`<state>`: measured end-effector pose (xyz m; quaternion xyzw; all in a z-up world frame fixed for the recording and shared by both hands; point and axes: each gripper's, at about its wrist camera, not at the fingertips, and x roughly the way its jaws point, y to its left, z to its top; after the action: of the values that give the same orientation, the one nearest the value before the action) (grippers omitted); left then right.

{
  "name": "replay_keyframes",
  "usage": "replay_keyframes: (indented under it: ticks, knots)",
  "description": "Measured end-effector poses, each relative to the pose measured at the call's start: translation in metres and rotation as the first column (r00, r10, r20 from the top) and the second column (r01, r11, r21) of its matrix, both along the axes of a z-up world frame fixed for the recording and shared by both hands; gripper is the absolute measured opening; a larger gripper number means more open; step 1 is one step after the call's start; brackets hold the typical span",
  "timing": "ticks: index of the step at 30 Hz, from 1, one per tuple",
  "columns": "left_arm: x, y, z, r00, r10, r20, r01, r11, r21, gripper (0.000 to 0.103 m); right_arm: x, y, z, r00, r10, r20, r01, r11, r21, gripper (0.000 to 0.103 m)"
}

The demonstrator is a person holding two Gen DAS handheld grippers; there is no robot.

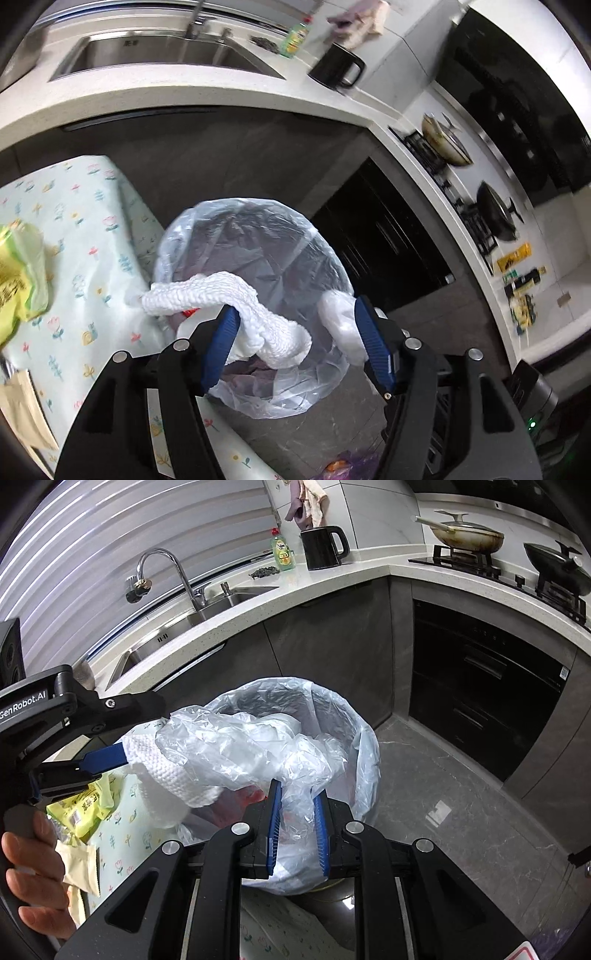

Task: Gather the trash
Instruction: 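Carry the white cloth and plastic wrap over the bin and release them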

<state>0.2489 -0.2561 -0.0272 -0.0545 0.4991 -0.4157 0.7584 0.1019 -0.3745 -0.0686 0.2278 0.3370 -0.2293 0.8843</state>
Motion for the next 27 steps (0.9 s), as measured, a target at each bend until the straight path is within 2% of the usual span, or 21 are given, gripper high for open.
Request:
replay_keyframes:
  ticks: [2,4,8,10,15,18,21,23,27]
  knots:
    - [0.005,-0.012,-0.008,0.997,-0.053,-0.051,0.053,0.999,0.009,0.07,0.0,-0.004,0.0,1.0,-0.01,-0.001,0.01,1.0,0.001,0.016]
    - [0.011,-0.02,-0.018,0.996,-0.044,-0.078,0.051,0.995,0.087,0.07,0.0,-0.006,-0.001,1.0,-0.018,-0.006,0.018,1.0,-0.001,0.016]
    - [0.015,-0.016,-0.034,0.982,-0.038,-0.186,0.06,0.992,0.112,0.07,-0.001,-0.008,-0.005,1.0,-0.019,-0.019,0.019,1.0,-0.009,0.016]
    - [0.015,-0.009,-0.038,0.979,-0.026,-0.2,0.047,0.994,0.103,0.07,0.0,-0.008,-0.008,0.999,-0.018,-0.03,0.018,1.0,-0.008,0.016]
    - [0.011,0.013,-0.024,0.994,0.014,-0.112,-0.003,0.995,0.095,0.07,0.009,-0.005,-0.009,0.999,0.0,-0.032,-0.001,1.0,-0.002,0.017]
    - [0.009,0.023,-0.013,0.998,0.04,-0.045,-0.035,0.994,0.102,0.07,0.019,0.001,-0.007,1.0,0.014,-0.023,-0.014,1.0,-0.012,0.021]
    - [0.005,0.032,-0.003,0.996,0.073,0.048,-0.078,0.989,0.125,0.07,0.03,0.005,-0.004,0.999,0.031,-0.01,-0.031,0.999,-0.01,0.034]
    - [0.004,0.036,0.003,0.991,0.091,0.098,-0.104,0.985,0.139,0.07,0.034,0.009,-0.001,0.999,0.035,0.005,-0.035,0.999,-0.017,0.049]
    - [0.001,0.048,0.013,0.972,0.127,0.199,-0.16,0.974,0.162,0.07,0.039,0.019,0.006,0.999,0.048,0.022,-0.048,0.998,-0.027,0.053]
